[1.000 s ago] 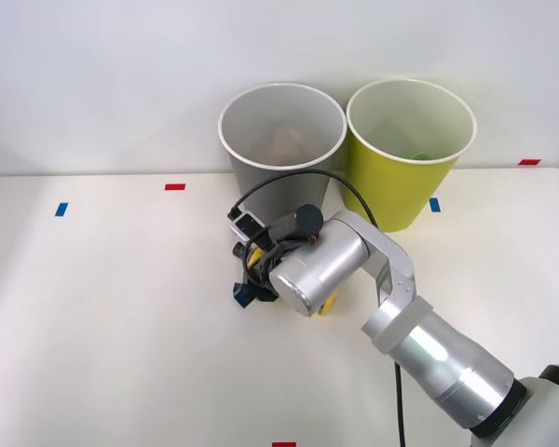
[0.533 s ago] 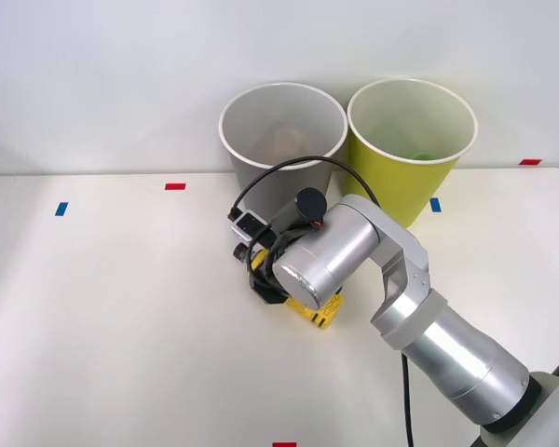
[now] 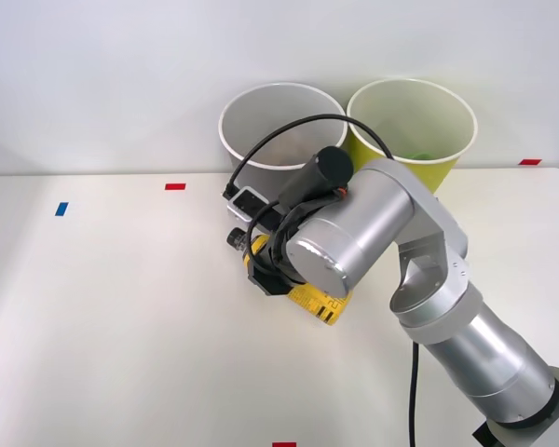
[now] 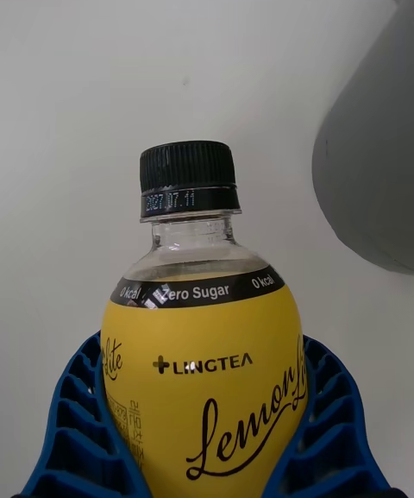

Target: Put cans in the gray bin, plastic bottles in the light green bin

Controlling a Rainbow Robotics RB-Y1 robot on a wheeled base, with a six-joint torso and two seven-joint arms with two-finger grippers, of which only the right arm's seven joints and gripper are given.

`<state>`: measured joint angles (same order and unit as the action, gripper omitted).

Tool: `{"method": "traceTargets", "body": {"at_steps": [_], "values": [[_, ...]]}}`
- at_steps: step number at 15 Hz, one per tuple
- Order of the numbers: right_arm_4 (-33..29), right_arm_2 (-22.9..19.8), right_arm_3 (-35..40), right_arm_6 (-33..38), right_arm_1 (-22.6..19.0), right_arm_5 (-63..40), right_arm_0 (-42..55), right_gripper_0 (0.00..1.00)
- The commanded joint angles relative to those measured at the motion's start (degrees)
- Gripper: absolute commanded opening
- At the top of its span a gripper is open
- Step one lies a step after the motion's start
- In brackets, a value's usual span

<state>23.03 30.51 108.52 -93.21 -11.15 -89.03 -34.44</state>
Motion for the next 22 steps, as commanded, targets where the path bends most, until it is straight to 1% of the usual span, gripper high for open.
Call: {"method": "traceTargets", "body": {"at_steps": [1,5,8,11,14,16,19,22], "values": [[7.03,-5.28,9.17,-0.84,-1.77,0.61,3.85,0.08],[13.35,-10.29,16.81,-1.19,-3.44,7.64,7.72,0.08],[17.49,-14.16,21.21,-1.54,-4.06,18.19,13.17,0.07],[21.18,-16.53,21.3,-1.01,-5.03,32.86,15.89,0.06],[24.87,-19.87,21.3,-1.28,-6.43,43.23,17.65,0.05],[25.04,-22.25,21.3,-1.01,-6.96,48.95,18.35,0.05],[25.04,-27.26,21.3,-1.36,-7.84,50.97,18.53,0.04],[24.43,-32.18,21.21,-0.4,-10.83,53.87,18.62,0.04]]}}
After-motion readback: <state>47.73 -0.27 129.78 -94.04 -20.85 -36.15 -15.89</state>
